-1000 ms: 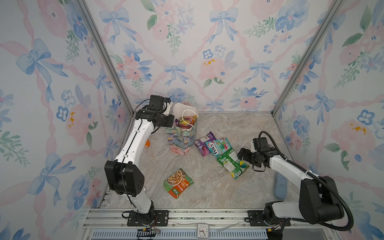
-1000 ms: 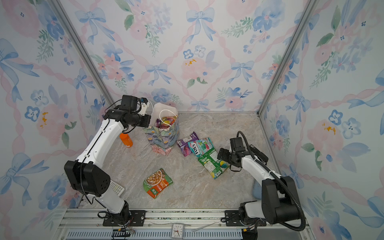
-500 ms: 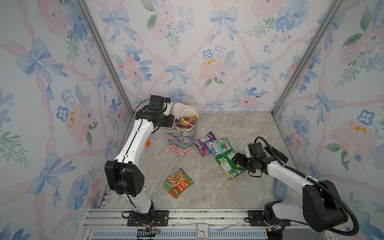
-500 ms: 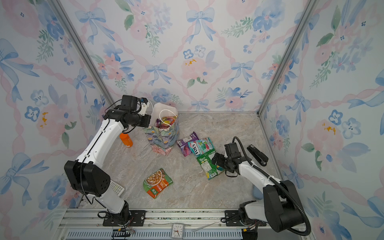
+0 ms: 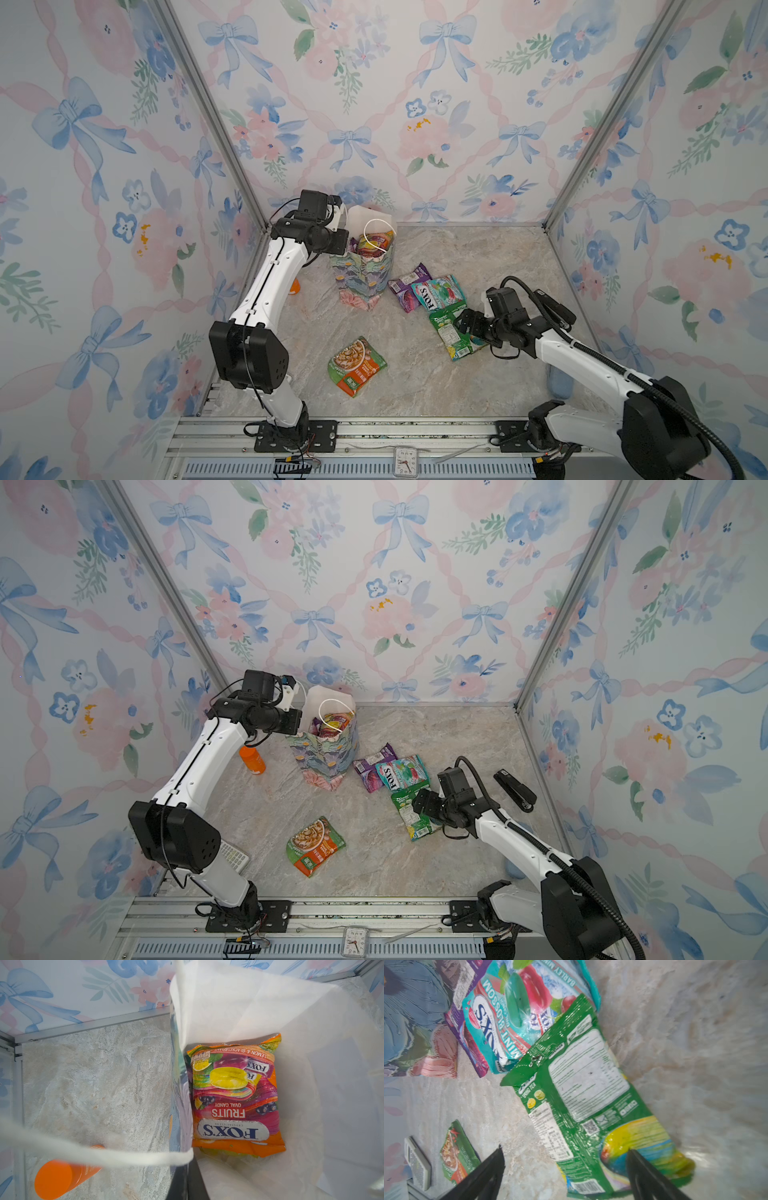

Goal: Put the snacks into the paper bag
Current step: 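Move the right gripper down to the green tea-candy packet, then close the right gripper on the green packet and drag it toward the robot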

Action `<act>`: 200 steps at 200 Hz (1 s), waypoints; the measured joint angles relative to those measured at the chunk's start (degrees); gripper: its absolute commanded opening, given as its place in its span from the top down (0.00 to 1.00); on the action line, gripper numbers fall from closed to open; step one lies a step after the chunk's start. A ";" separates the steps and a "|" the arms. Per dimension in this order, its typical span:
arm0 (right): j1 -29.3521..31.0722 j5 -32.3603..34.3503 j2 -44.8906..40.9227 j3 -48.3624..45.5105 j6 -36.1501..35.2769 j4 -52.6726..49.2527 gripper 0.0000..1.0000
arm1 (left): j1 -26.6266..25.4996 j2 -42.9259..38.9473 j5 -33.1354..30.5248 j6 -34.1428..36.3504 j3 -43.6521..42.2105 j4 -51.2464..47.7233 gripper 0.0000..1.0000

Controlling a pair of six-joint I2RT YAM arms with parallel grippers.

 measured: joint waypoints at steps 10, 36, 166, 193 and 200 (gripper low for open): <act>-1.77 0.17 0.76 0.74 -2.03 -0.85 0.11 | 0.00 0.00 0.00 0.02 0.00 0.00 1.00; -4.44 0.15 4.50 1.90 -6.19 -1.66 0.14 | 0.00 0.00 0.00 0.00 0.00 0.00 1.00; 11.34 -6.03 8.35 -1.05 7.23 10.40 0.18 | 0.00 0.00 0.00 0.02 0.00 0.02 1.00; 12.83 -5.84 8.33 -1.05 8.98 11.34 0.20 | 0.00 0.00 0.00 0.00 0.00 0.00 1.00; 12.66 -5.75 8.35 -1.05 9.01 11.26 0.21 | 0.00 0.00 0.00 0.02 0.00 0.02 1.00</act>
